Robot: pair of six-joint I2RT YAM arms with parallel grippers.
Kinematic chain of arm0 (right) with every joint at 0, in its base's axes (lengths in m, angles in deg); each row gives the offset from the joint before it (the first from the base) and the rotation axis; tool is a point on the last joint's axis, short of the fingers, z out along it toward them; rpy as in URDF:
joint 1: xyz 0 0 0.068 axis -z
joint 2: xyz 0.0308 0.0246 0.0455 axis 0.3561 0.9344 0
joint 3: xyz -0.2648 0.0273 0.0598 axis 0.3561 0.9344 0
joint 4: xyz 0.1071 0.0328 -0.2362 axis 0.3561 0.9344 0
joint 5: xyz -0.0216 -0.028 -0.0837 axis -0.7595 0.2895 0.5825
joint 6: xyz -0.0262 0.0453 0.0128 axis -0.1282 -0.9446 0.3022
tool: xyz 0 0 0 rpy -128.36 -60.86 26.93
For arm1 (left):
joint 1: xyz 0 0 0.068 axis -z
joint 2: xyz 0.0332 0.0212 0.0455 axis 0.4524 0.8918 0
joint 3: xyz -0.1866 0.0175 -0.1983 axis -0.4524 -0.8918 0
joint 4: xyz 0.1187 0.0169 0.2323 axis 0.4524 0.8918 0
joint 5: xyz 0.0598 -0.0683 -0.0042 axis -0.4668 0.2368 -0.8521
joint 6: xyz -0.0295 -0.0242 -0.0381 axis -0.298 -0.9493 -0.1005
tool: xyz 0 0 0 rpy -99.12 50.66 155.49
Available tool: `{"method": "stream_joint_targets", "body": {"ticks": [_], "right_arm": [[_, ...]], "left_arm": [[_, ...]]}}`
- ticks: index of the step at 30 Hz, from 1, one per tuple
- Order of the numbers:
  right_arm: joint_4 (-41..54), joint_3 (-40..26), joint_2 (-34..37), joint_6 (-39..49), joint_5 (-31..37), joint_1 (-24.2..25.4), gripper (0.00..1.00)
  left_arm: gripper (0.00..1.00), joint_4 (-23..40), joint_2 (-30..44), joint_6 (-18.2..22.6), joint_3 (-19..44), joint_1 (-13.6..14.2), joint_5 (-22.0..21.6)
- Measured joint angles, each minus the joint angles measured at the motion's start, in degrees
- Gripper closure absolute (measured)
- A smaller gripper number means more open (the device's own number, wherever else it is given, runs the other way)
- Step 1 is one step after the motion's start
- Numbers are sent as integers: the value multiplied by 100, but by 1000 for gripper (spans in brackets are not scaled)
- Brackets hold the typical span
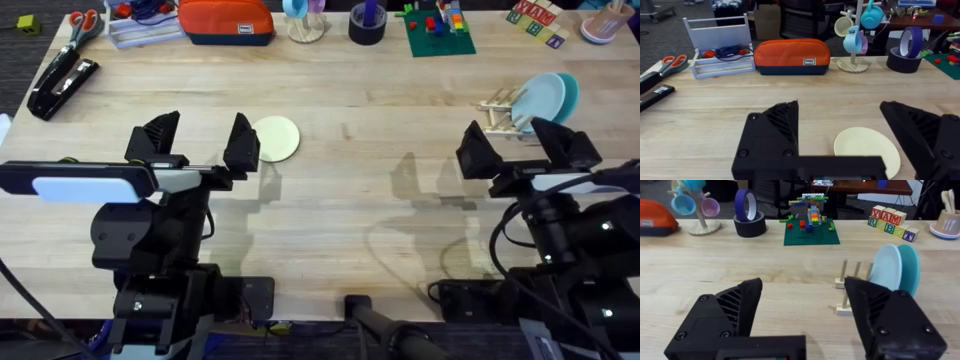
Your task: Pick up the plates from the table one by one and place each into a slot on the dish rack.
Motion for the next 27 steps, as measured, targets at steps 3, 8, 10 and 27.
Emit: {"method": "stream_joint_targets", "body": {"ticks": [3,8,10,27], "right_arm": [[0,0,0,0,0,4,11],[22,0,0,0,0,4,10],[24,0,0,0,0,4,10],[103,-11,0,0,0,15,10]], "left_arm": [[8,0,0,7,0,1,2],[8,0,0,9,0,0,2],[8,0,0,9,0,0,2],[8,286,0,11,2,0,2]]}}
